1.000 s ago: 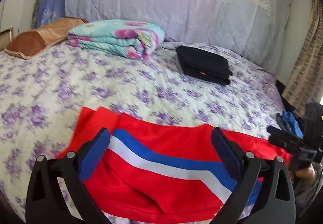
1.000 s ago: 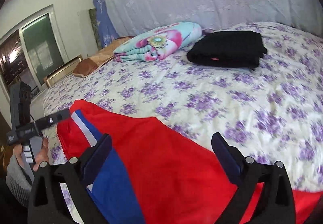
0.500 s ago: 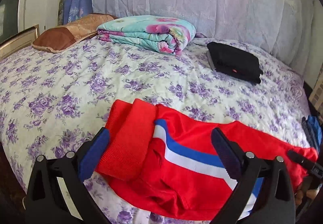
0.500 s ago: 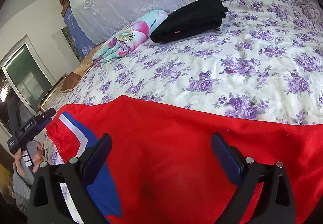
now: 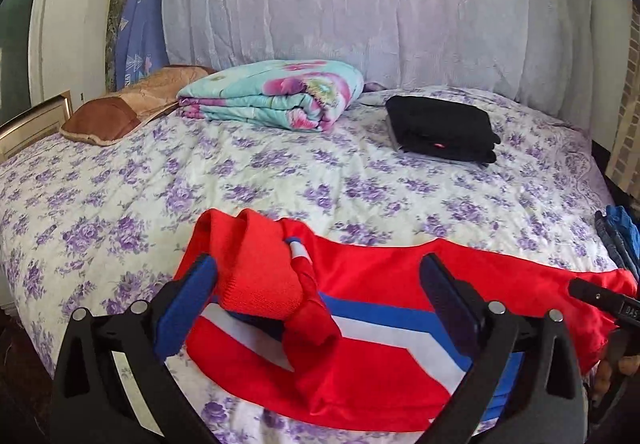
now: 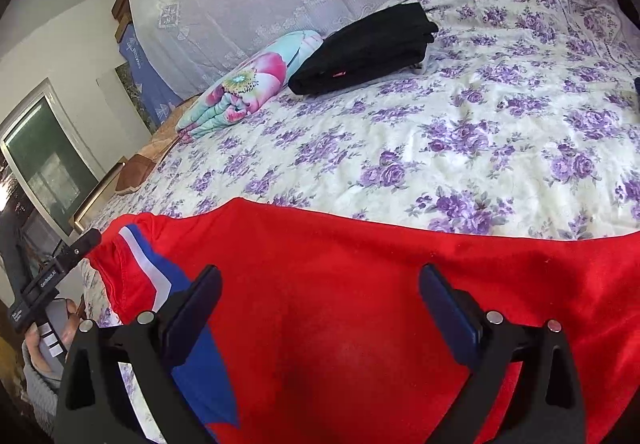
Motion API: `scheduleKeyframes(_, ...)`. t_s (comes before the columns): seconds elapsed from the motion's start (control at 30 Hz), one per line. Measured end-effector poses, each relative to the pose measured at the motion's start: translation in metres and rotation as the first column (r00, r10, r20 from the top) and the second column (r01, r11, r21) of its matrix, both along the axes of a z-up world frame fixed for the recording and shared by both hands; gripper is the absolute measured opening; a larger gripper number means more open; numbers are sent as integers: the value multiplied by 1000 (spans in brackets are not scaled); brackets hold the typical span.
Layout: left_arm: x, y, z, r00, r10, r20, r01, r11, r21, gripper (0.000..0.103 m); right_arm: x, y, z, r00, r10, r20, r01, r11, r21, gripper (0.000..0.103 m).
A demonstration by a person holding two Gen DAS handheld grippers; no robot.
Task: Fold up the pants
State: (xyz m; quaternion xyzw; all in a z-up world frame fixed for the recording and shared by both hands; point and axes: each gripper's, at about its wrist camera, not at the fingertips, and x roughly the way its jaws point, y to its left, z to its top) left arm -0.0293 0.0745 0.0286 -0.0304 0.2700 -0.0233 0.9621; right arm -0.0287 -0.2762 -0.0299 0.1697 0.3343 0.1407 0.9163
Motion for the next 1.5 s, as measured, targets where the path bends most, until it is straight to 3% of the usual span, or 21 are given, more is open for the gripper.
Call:
scheduleKeyframes(0.13,4,-29,-6,999,-51,9,50,998,29,99,-30,-14,14,999,-4,36,3,1000,29,99)
scheduleKeyframes(0.23,5,-49,-18,995,-104,0,104,994,37,99,-60,-33,24,997,-57,48,58,998,-13,99)
scheduleKeyframes(0.37,-8,-58,-6,983,-164,77,160,986,54,99,-97,-73,27,985,-167,37,167,986,14,99)
scheduleKeyframes(0.47,-13,-37,24,983,-120,136,110,991,82,99,-108,-99,21,973,-230,1,229,970,88,99)
scheduleKeyframes(0.53,-14,-5,42,988,-50,145,47,999,27,99,-110,-108,20,965,-264,5,261,957,129,99)
scheduleKeyframes(0.63,-15,43,50,997,15,79,-5,993,-120,99,-109,-112,18,964,-266,26,257,948,188,99)
scheduleKeyframes(0.7,-16,52,43,999,-2,32,8,982,-191,99,-104,-109,15,966,-260,17,252,949,189,99)
scheduleKeyframes(0.8,-19,24,25,996,-88,0,87,985,-152,99,-103,-104,10,969,-246,-6,244,955,167,99)
scheduleKeyframes(0.87,-25,-5,16,986,-167,20,168,975,-142,99,-107,-105,8,967,-255,-9,253,955,156,99)
scheduleKeyframes(0.93,-27,-35,10,956,-294,11,293,947,-129,99,-111,-108,7,964,-266,-11,265,951,157,99)
scheduleKeyframes(0.97,-25,-48,6,943,-332,-4,331,940,-85,99,-113,-110,7,962,-272,-14,270,949,159,99)
scheduleKeyframes(1.03,-11,-55,-7,960,-280,-30,280,960,13,99,-116,-114,7,960,-278,-12,276,947,163,99)
scheduleKeyframes(1.07,2,-45,-16,974,-218,-65,220,975,17,99,-117,-115,6,960,-280,-10,277,947,164,99)
scheduleKeyframes(1.17,36,15,-46,975,-59,-216,43,996,-80,97,-117,-118,3,960,-280,-16,278,946,164,99)
scheduleKeyframes(1.2,40,35,-55,966,-79,-244,47,990,-137,97,-117,-118,2,961,-278,-15,276,947,166,99)
scheduleKeyframes(1.23,36,45,-58,966,-114,-231,76,983,-165,94,-117,-118,1,961,-276,-15,274,947,168,99)
scheduleKeyframes(1.33,16,39,-48,974,-93,-205,75,993,-92,89,-116,-117,1,960,-278,-20,277,948,157,99)
scheduleKeyframes(1.43,-8,27,-20,990,-127,-64,117,982,-148,98,-119,-117,4,960,-281,-17,280,949,144,99)
scheduleKeyframes(1.5,-12,10,-9,987,-156,-24,153,982,-107,98,-123,-118,7,957,-291,-18,291,948,130,99)
